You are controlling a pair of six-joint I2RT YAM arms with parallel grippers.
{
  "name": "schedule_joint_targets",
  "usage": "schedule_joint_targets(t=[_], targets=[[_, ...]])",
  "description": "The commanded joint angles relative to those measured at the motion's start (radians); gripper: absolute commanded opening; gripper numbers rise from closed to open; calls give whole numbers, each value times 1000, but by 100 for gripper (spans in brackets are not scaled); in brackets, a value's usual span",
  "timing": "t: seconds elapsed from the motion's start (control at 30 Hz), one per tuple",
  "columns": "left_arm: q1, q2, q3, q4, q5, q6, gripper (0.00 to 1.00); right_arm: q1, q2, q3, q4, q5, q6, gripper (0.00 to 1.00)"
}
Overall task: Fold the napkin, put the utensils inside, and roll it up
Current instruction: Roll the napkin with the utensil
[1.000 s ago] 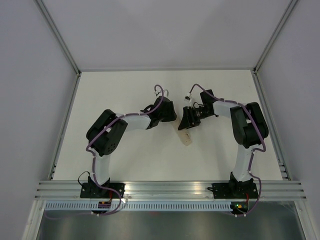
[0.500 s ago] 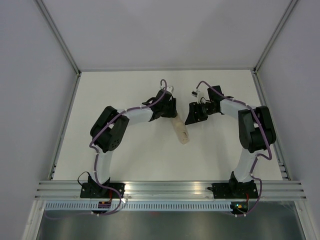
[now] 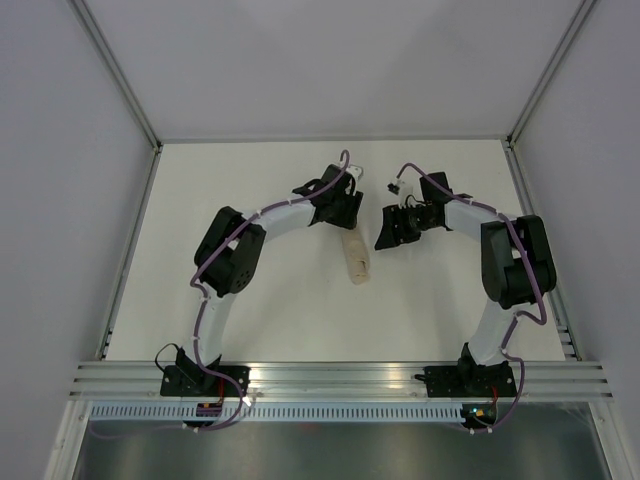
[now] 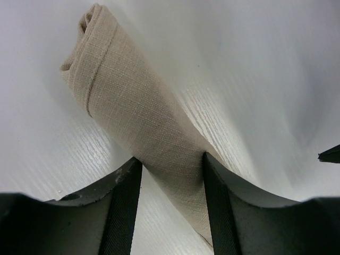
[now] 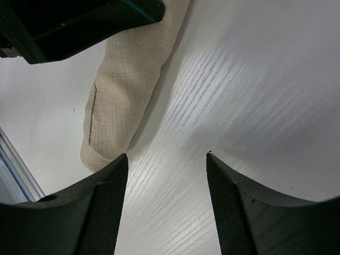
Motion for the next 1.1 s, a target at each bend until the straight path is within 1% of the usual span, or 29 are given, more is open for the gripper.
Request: schedule_joint_targets(t=[0.0, 0.13, 0.37, 0.63, 1.07], targets=[[4, 36, 50, -82, 24, 121, 55, -21, -49, -10, 18, 11, -10, 66], [4, 46, 81, -93, 51, 164, 58, -35, -58, -18, 27, 8, -6, 66], [6, 70, 142, -113, 73, 225, 59, -50, -63, -18, 30, 5, 4, 66], [6, 58, 165, -122, 82, 225, 61, -65, -57, -13, 24, 1, -6, 66], [7, -36, 156, -47, 79, 176, 63, -76, -55, -3, 7, -12, -26, 66]])
